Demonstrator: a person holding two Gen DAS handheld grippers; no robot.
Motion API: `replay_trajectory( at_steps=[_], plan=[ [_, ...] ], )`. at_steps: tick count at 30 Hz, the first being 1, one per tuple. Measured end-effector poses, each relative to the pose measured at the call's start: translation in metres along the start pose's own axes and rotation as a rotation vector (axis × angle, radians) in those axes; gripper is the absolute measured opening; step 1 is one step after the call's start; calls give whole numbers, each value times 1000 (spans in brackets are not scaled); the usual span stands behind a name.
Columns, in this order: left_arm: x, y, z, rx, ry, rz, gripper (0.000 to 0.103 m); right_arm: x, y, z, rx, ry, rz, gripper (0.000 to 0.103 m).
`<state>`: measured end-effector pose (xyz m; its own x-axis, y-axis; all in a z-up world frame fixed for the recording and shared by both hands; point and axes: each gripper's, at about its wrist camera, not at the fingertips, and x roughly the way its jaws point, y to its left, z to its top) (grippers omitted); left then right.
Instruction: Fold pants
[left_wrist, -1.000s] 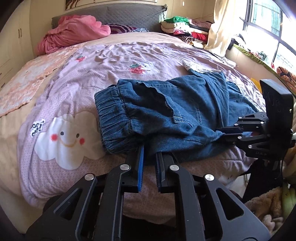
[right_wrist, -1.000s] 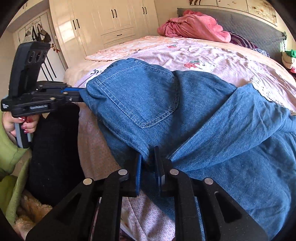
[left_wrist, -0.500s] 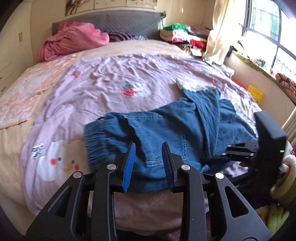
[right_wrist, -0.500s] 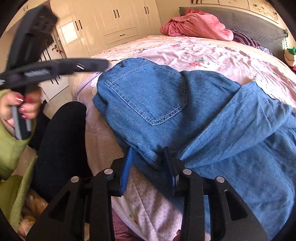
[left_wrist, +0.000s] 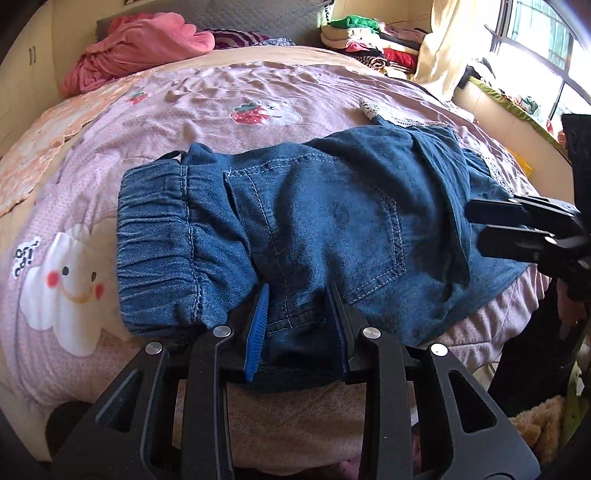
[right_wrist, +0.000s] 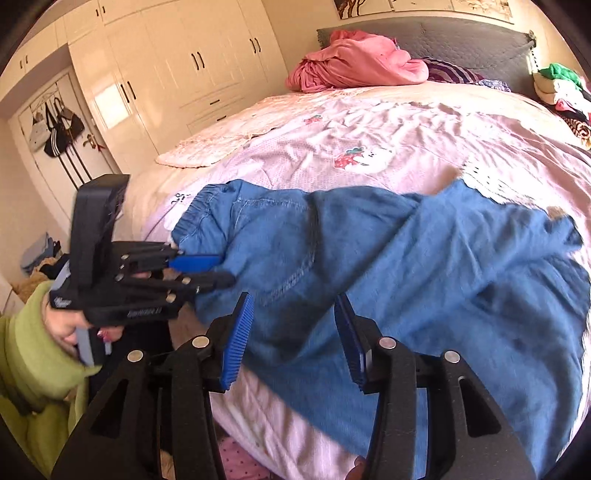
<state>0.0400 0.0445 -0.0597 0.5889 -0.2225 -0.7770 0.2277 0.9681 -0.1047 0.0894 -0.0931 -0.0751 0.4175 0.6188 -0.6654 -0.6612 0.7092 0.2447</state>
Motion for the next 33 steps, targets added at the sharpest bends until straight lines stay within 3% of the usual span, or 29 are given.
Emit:
replay_trajectory(
  at_steps=[7,12,15,17,19,20,25,31,33],
  plan=[
    [1,3,-1,-8,-15,-16,23,51,-21,11,93,150,-43,45],
    [2,3,-1,-18,-29,-20,23,42,-27,7,116,121,0,45],
    [-5,3,0,-32,-41,-32,24,20,-37,6,200,68,50,45],
    [-16,2,2,-39,-55,-52,35,3,-40,13,232,12,57,47],
    [-28,-4,5,-36,-72,-75,48,-13,-47,18,236,-30,25,51],
    [-32,-8,6,-27,-80,-77,50,-21,-51,19,241,-45,1,53],
    [-48,-33,17,18,-127,-107,57,-40,-77,27,267,-75,-105,57],
    [-47,-49,36,9,-128,-151,58,-53,-101,31,265,-86,-206,64],
    [-50,-55,37,32,-137,-84,59,-55,-105,32,269,-89,-204,66]
  ],
)
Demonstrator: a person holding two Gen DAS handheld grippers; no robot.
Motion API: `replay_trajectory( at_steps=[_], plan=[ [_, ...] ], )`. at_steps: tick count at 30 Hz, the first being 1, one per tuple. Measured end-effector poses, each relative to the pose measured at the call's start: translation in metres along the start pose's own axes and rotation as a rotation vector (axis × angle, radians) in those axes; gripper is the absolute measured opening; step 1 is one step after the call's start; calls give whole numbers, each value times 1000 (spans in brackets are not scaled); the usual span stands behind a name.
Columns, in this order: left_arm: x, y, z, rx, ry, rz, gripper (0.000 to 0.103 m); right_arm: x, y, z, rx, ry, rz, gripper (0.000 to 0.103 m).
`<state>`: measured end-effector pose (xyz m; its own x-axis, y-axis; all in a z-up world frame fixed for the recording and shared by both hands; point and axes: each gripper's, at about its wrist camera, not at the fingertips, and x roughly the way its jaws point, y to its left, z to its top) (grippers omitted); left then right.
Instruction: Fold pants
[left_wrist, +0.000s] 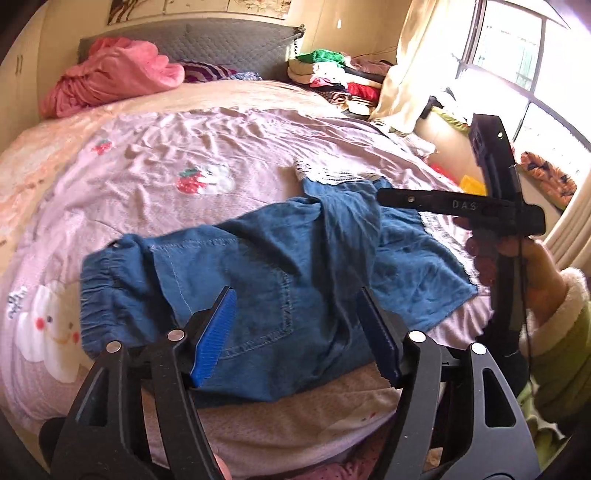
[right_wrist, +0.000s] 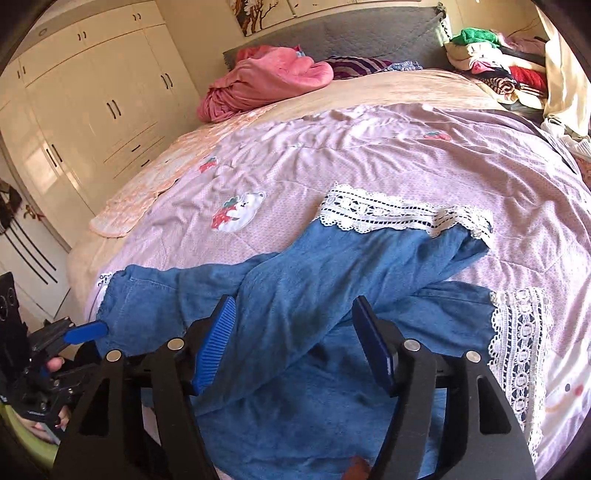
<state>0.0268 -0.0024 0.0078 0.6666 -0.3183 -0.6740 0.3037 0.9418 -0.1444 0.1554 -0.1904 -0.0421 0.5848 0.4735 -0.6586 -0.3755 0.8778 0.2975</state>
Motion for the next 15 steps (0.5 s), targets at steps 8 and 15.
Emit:
replay_trajectory(
  at_steps=[8,15],
  plan=[
    [14,0,9,-30,17,-92,60,10,-3,20,-33,2,-31,69],
    [70,-21,20,-38,111,-239,59,24,-5,42,-54,25,-67,71]
  ],
)
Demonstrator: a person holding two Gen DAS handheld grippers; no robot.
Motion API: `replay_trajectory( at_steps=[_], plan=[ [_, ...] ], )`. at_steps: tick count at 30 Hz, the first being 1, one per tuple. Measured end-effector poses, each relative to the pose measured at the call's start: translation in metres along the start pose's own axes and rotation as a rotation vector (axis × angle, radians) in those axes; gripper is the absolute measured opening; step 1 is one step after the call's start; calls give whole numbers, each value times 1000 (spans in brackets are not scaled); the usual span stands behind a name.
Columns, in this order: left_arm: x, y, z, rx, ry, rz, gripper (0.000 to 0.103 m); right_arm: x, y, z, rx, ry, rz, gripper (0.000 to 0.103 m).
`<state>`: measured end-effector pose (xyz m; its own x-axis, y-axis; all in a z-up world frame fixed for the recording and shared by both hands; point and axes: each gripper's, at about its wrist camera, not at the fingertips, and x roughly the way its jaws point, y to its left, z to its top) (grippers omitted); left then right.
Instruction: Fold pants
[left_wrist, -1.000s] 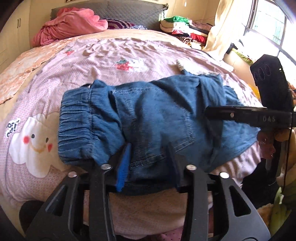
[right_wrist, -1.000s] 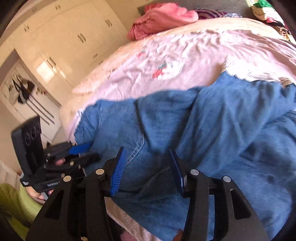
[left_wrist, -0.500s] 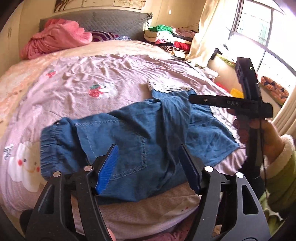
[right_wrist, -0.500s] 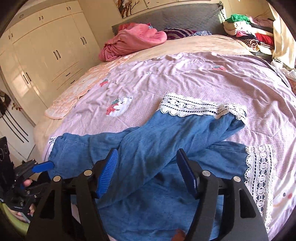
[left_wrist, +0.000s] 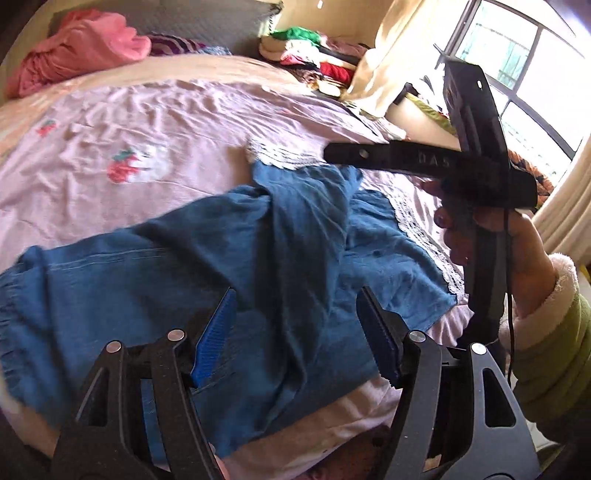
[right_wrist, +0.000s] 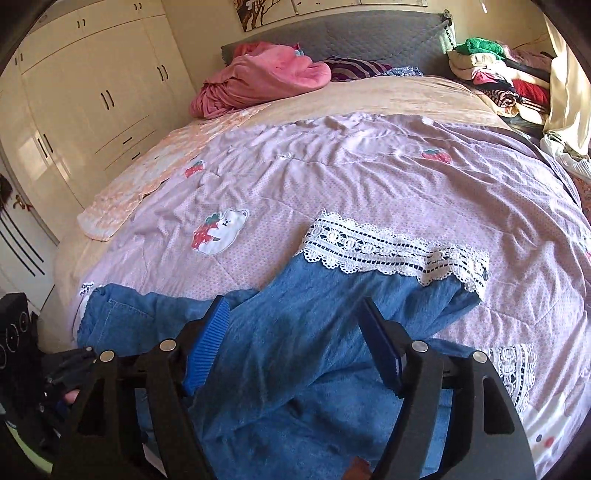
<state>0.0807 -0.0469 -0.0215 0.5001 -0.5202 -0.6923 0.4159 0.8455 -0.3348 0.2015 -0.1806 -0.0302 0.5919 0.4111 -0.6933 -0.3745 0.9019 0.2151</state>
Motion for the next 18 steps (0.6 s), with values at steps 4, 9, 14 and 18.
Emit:
replay_trajectory(
  at_steps=[4,9,14,18],
  plan=[
    [30,3,9,-44,43,-23,49,11,0,11,-11,14,-13,73],
    [54,18,16,-142,66,-67,13,25,2,22,-22,28,-22,73],
    [59,15,13,-140,50,-120,5,59,3,38,-38,86,-77,73],
    [56,6,11,-105,31,-139,4,95,8,49,-71,145,-136,73]
  ],
)
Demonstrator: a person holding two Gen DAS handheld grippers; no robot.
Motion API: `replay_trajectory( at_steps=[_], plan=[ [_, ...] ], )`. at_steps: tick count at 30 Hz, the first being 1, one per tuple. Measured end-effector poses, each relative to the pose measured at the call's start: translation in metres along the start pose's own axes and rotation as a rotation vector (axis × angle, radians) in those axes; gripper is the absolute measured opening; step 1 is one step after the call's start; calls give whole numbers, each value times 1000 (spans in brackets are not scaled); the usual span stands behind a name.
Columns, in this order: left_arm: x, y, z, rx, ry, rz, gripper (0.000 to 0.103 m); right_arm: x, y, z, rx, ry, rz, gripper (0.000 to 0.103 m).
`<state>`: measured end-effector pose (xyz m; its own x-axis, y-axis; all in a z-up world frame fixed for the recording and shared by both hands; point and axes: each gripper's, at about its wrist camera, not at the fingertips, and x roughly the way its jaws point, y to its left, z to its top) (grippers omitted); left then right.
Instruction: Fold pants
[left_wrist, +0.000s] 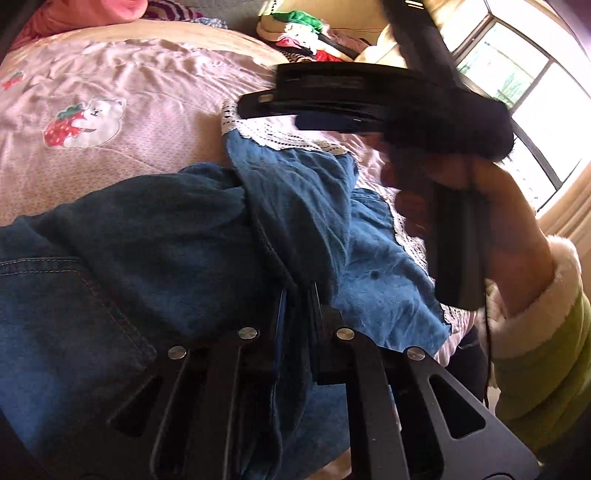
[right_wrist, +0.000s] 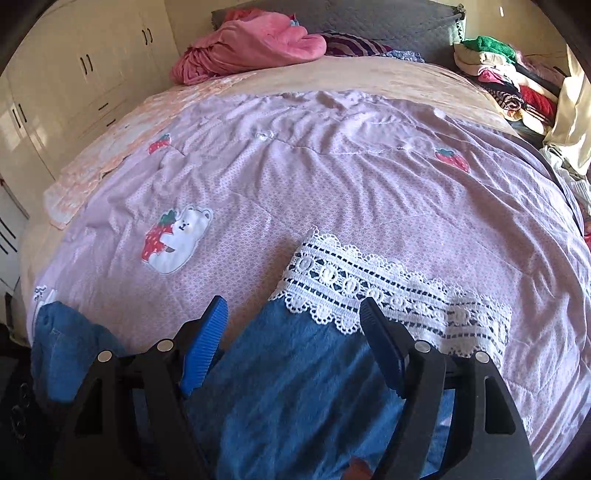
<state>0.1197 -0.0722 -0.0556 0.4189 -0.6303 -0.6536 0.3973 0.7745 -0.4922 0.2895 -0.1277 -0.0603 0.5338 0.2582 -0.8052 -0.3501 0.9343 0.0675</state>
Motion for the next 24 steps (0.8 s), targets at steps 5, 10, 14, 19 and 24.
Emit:
replay_trajectory(
  at_steps=[5,10,14,19,24],
  plan=[
    [2,-11,-5,33,-1,-30,4,41,0,15,0,58,-104,73],
    [4,-9,-5,33,2,-30,4,57,-10,17,34,72,-127,49],
    [2,-7,-4,28,-5,-31,4,38,-27,14,111,21,-41,8],
    [0,-9,-6,41,-15,-18,5,-8,-45,3,201,-64,57,7],
    [-1,-19,-8,79,-23,16,5,-63,-62,-8,243,-166,91,7]
  ],
)
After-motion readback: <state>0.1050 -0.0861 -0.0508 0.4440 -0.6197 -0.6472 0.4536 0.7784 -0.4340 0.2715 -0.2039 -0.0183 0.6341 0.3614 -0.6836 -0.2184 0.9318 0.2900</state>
